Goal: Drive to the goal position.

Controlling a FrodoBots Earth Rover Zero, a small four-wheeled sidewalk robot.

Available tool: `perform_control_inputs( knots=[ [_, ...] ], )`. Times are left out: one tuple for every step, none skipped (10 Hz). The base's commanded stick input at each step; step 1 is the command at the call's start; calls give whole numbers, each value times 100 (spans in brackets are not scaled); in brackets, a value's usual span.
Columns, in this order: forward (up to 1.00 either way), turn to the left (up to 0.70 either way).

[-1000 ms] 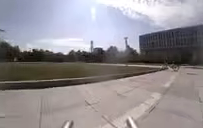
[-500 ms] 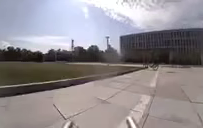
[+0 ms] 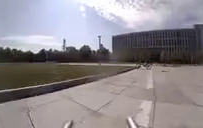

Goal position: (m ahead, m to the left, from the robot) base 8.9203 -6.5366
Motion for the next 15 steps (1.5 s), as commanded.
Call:
perform_control_inputs(
  knots=[
    [70,-2],
    [70,-1],
    [70,-7],
    [70,-27],
    [70,-33],
    [70,-33],
    [70,-33],
    [70,-33],
    [70,-33],
    [70,-33],
    [70,-33],
    [70,-33],
    [70,-33],
    [70,-33],
    [70,-33]
  ],
)
